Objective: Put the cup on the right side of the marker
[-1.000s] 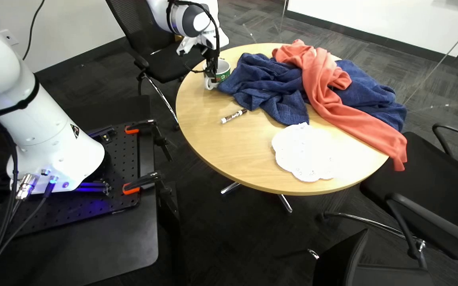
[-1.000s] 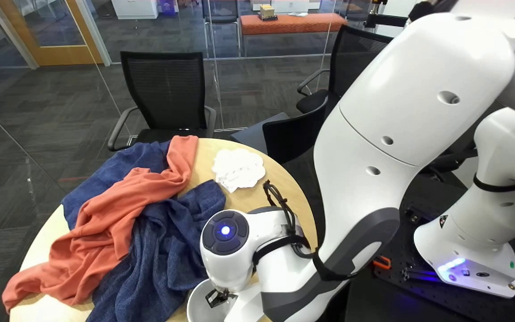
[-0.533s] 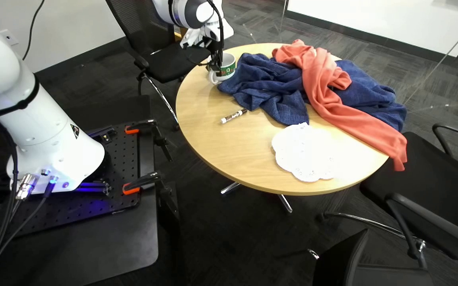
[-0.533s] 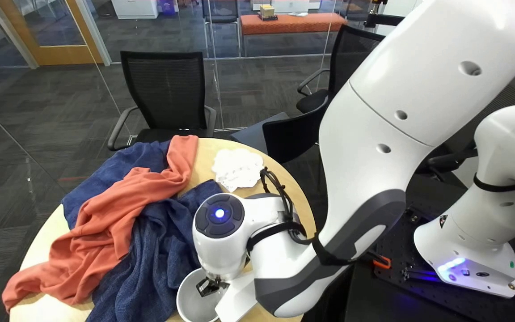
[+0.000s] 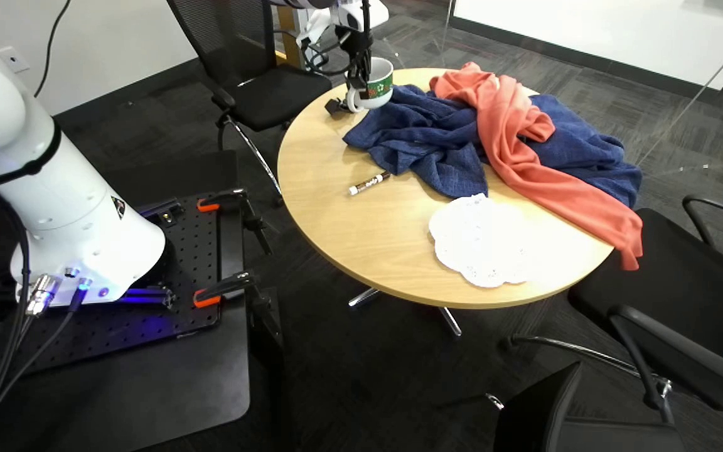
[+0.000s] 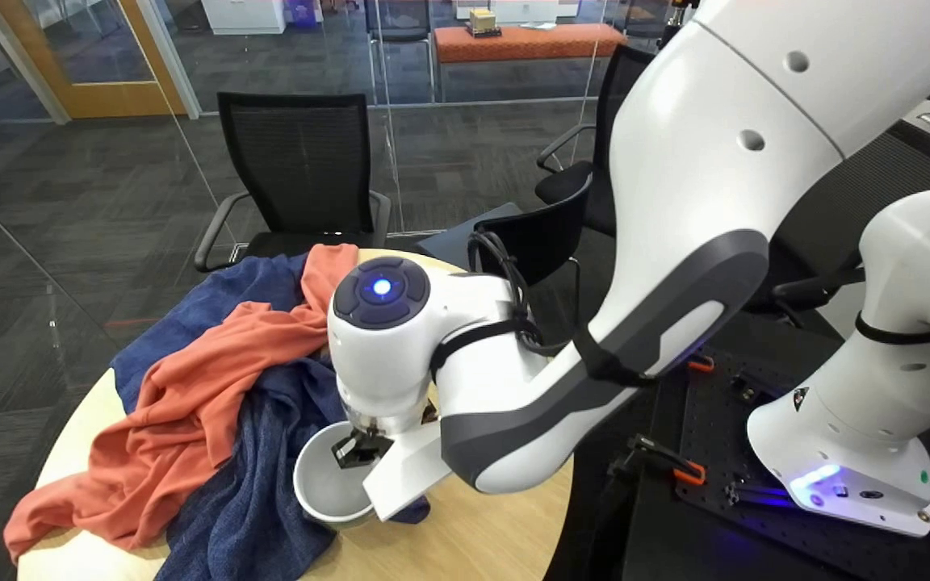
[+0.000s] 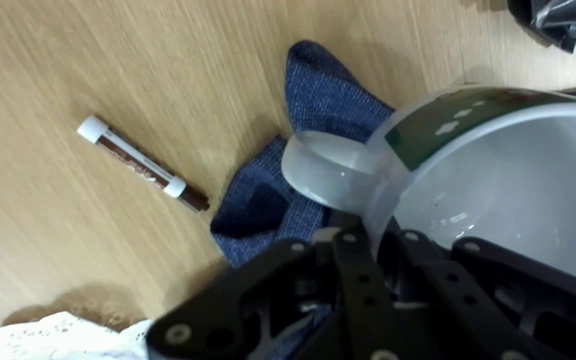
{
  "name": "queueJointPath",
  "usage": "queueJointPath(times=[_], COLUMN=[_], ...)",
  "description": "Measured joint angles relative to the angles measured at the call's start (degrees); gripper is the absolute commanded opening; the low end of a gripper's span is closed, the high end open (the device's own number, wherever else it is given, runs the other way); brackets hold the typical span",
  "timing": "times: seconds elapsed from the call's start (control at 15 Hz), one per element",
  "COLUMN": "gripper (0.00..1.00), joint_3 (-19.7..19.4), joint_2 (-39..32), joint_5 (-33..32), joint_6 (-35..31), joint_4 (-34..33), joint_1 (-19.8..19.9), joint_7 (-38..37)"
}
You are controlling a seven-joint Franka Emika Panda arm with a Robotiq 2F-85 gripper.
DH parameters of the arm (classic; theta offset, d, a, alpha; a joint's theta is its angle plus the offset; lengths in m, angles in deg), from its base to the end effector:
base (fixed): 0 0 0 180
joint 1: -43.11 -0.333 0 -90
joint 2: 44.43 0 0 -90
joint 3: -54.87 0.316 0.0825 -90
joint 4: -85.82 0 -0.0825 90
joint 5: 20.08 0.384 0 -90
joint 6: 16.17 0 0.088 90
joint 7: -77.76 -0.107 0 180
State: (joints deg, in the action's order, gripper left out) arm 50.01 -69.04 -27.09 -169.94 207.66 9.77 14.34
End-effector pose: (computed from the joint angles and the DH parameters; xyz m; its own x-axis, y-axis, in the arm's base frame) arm 0.5152 0.2844 0.2172 0.8691 -0.4727 0.1459 -0.4688 -0.8811 -0.0624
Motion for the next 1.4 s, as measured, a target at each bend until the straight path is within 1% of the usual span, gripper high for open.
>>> queueJointPath(times=[0.27,0.33,0.4,0.73,0.8,1.0,1.2,1.4], gripper=[0.02,0.1,0.1,0.1,0.02,0.02,0.02,0.02], joint_3=[-2.62,-2.86,-2.86,-2.72,-2.68,-1.96,-2.13,-2.79], joint_2=[1.12,1.16,1.16,1.16,1.17,0.63,-1.09,-2.3], joint_5=[-6.89,-8.38,-9.06,-9.4,-9.4,-9.72,-10.79,-10.8], joint_6=[2.01,2.24,2.26,2.26,2.26,2.26,2.26,2.25], joint_4=[0.09,0.15,0.28,0.46,0.46,0.46,0.07,-0.48], joint_1=[1.1,1.48,1.91,2.39,2.39,2.99,3.75,5.71], joint_7=[-4.08,-5.37,-5.86,-5.88,-5.88,-5.88,-6.84,-6.85])
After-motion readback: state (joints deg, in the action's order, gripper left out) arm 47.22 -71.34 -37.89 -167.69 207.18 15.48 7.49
